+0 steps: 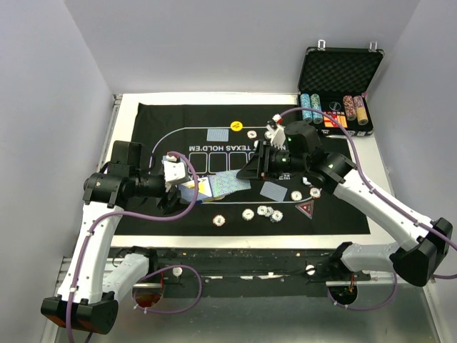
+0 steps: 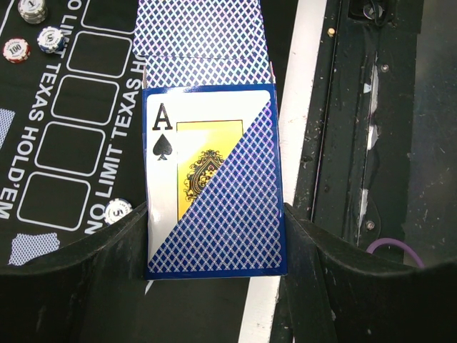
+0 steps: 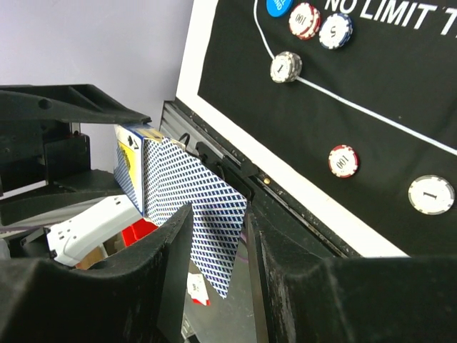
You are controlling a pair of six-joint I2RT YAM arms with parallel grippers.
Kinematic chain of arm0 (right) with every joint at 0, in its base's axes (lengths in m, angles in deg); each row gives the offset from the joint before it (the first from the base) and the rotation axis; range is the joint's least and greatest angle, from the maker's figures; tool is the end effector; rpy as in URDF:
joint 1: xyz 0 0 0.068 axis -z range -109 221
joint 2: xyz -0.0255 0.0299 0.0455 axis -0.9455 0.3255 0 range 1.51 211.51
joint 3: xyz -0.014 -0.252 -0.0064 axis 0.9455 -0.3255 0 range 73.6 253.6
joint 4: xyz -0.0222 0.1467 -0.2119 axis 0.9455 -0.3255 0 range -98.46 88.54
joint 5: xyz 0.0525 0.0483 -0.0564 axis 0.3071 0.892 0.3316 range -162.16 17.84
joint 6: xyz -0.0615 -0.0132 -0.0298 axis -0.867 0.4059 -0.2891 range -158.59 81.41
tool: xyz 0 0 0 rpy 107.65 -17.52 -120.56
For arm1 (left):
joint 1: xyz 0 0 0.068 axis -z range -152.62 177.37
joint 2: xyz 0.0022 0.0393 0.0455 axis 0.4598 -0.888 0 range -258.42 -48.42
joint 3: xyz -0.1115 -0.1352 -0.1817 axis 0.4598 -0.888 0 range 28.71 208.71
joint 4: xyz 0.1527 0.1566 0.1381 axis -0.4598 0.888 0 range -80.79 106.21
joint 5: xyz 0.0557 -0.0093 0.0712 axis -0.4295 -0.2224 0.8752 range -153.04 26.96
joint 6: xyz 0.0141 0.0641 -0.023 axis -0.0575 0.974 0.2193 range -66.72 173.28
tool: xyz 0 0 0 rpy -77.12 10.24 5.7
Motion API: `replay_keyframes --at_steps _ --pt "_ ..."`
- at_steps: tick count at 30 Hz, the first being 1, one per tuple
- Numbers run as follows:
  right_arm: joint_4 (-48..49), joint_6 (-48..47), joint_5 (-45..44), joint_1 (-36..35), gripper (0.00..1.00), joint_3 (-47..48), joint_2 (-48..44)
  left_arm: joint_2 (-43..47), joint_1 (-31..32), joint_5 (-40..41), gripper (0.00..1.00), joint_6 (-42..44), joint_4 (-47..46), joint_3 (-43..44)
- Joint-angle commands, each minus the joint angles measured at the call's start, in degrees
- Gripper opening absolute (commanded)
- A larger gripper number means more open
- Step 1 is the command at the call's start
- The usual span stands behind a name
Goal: Distribute texas hold em gaming equipment
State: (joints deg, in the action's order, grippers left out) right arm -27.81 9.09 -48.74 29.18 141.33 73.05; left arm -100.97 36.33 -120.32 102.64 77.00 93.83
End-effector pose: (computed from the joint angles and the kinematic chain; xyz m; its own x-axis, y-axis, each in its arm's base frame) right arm 0.2067 0.2150 0.3243 -0.8939 0.1107 -0.4344 -0.3074 0.5539 0.7737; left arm 0.1459 -0.0711 0.3317 -0.1047 0.4318 -0.8958 0.9792 0.2020 -0.0171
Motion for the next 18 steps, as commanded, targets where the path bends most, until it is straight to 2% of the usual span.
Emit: replay_keyframes --at_steps 1,4,10,13,18 --pt "-4.8 -2.0 -0.5 1.0 0.43 2.7 -1.8 0.9 -0.2 -3.5 0.19 -0.2 -1.4 1.0" --pt "-7.0 -2.6 -0.7 1.2 0.41 3.7 -2.1 0.9 -0.2 -3.5 0.19 -0.2 -1.4 1.1" --pt "-9.2 -3.2 0.3 1.9 0.23 5.8 -2.6 0.8 -0.2 -3.5 0.19 -0.1 -1.6 1.0" --pt "-9.1 -3.1 1.1 2.1 0.20 5.8 -2.6 0.9 -0.2 -3.5 0.19 -0.2 -1.7 0.9" --pt "-7.1 -1.6 2.8 3.0 0.07 3.8 -3.1 1.0 -0.2 -3.4 0.19 -0.3 -1.6 1.1"
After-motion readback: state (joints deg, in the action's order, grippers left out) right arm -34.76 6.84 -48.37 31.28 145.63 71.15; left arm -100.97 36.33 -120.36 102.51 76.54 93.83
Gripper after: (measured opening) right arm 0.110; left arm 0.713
